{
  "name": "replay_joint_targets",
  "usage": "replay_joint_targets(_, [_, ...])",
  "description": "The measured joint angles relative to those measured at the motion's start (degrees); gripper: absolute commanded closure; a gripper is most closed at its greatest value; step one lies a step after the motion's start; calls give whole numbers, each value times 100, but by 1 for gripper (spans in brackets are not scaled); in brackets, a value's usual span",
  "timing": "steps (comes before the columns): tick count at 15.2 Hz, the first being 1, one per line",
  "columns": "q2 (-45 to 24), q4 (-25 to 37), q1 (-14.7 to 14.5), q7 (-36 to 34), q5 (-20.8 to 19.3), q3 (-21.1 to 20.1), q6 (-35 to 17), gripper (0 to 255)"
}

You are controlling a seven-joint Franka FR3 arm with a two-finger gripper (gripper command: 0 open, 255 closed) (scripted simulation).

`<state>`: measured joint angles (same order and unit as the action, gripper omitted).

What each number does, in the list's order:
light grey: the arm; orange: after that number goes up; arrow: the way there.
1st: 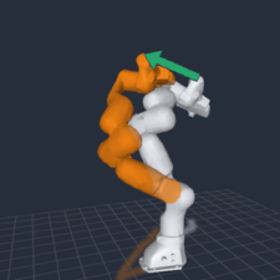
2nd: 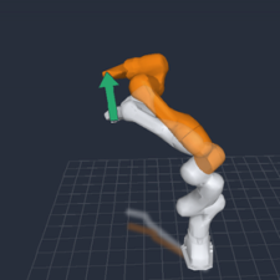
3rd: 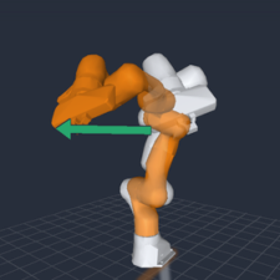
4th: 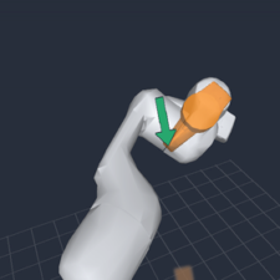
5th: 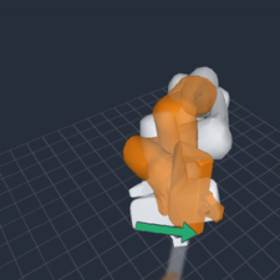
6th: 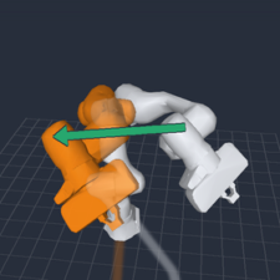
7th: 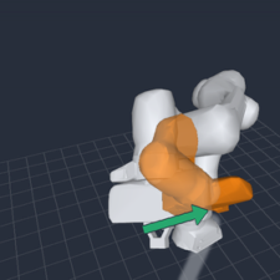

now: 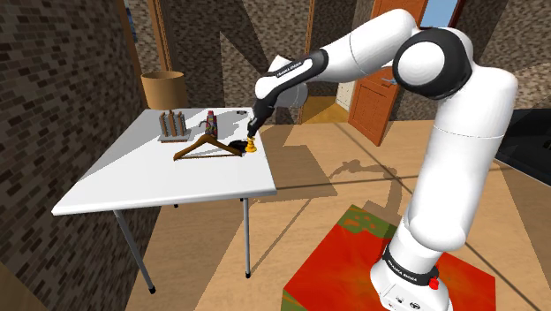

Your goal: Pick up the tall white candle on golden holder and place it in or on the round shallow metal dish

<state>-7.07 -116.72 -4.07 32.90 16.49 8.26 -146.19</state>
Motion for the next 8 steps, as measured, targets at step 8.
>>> replay_joint_targets(8, [-919,1514,255,225,157,74,671,255])
